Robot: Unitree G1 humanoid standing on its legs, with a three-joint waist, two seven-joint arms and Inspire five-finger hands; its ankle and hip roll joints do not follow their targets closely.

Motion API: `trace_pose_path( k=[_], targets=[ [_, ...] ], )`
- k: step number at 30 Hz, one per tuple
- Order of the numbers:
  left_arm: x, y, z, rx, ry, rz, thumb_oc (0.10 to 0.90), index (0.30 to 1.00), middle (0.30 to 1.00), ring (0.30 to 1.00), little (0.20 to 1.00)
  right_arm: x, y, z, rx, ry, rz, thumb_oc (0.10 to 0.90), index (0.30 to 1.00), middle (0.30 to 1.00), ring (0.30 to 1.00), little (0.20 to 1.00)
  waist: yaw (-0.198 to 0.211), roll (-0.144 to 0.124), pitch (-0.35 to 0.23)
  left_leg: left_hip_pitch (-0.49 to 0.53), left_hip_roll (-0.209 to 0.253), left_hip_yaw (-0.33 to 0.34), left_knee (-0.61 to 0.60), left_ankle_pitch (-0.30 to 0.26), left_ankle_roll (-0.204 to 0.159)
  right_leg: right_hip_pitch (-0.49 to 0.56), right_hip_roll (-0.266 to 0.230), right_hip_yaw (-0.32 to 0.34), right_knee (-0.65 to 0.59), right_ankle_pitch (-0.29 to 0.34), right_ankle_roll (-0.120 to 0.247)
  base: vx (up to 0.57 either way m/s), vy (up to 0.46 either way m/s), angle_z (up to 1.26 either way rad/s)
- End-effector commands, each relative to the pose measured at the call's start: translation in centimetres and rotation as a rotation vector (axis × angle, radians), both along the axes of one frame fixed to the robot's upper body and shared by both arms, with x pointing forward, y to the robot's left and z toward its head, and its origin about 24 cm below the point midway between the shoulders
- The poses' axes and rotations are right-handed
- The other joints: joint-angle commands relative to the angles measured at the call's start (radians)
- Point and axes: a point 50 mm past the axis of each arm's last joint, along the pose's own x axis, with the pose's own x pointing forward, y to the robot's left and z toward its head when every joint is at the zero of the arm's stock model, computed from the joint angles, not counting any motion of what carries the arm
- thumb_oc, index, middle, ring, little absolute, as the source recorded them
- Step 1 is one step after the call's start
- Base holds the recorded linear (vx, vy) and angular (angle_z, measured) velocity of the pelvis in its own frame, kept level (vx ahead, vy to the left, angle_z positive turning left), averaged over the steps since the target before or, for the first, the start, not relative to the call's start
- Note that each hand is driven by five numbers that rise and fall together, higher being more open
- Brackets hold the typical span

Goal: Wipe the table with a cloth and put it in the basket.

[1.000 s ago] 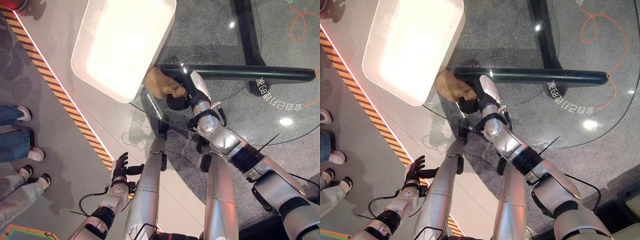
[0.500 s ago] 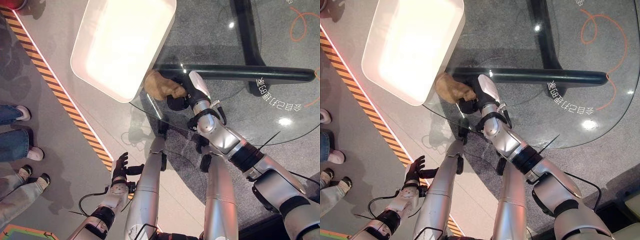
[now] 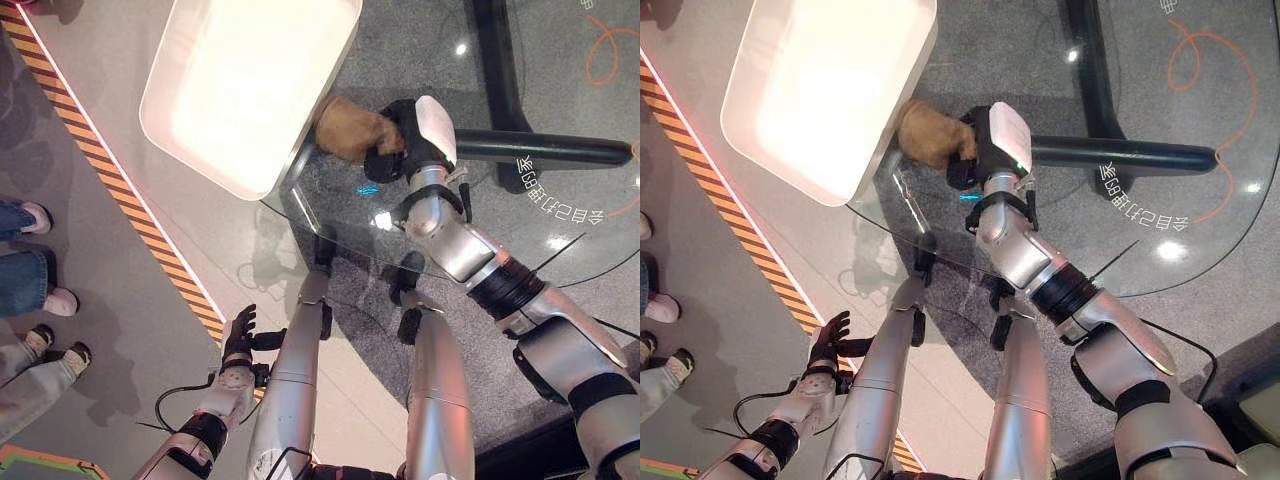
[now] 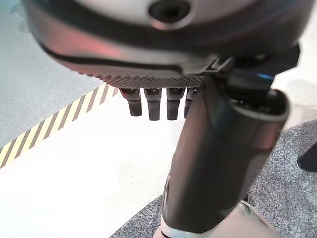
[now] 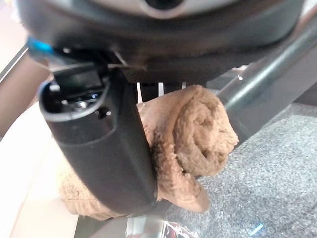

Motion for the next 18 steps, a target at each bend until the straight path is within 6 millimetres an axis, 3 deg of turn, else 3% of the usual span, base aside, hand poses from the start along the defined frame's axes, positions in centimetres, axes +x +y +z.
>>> trace_pose_path(
  k=[1, 7, 10, 13, 18],
  targets=[
    [-4.6, -0.5, -3.1, -0.011, 0.126, -0.008, 0.8, 0.9, 0.9, 0.9, 0.9, -0.1, -9.7, 5.9, -0.002, -0.23, -0.42, 0.1, 0.3, 0.3, 0.3, 0.2, -0.008, 0.027, -0.013, -0.002, -0.064, 0.036, 0.143, -0.204, 0.048, -0.005, 0.052, -0.041, -0.169, 0.144, 0.035, 0.0, -0.018, -0.05],
    [-4.6, 0.0, -2.9, -0.01, 0.112, -0.005, 0.8, 0.9, 0.9, 0.9, 0.9, -0.6, -13.7, 6.4, 0.025, -0.245, -0.555, 0.1, 0.3, 0.3, 0.3, 0.2, -0.018, 0.029, -0.013, -0.008, -0.064, 0.036, 0.134, -0.203, 0.048, -0.011, 0.06, -0.033, -0.182, 0.145, 0.032, -0.01, -0.016, -0.04],
    [-4.7, 0.2, -2.9, -0.011, 0.11, -0.004, 0.8, 0.9, 0.9, 0.9, 0.9, -0.7, -14.5, 6.4, 0.039, -0.248, -0.582, 0.1, 0.3, 0.3, 0.3, 0.2, -0.02, 0.03, -0.013, -0.009, -0.063, 0.037, 0.134, -0.203, 0.048, -0.013, 0.061, -0.032, -0.182, 0.145, 0.031, 0.0, -0.01, -0.04],
    [-4.7, 0.5, -2.8, -0.016, 0.102, -0.003, 0.8, 0.9, 0.9, 0.9, 0.9, -1.3, -17.5, 6.0, 0.099, -0.265, -0.689, 0.1, 0.3, 0.3, 0.3, 0.2, -0.031, 0.033, -0.013, -0.008, -0.062, 0.041, 0.129, -0.205, 0.047, -0.013, 0.066, -0.025, -0.189, 0.144, 0.03, -0.01, -0.018, -0.04],
    [-4.7, 0.6, -2.7, -0.023, 0.095, 0.001, 0.8, 0.9, 0.9, 0.9, 0.9, -2.2, -20.0, 5.2, 0.165, -0.297, -0.781, 0.1, 0.3, 0.3, 0.3, 0.2, -0.043, 0.037, -0.013, -0.008, -0.06, 0.048, 0.127, -0.208, 0.048, -0.014, 0.071, -0.017, -0.194, 0.144, 0.029, -0.01, -0.01, -0.06]
  ],
)
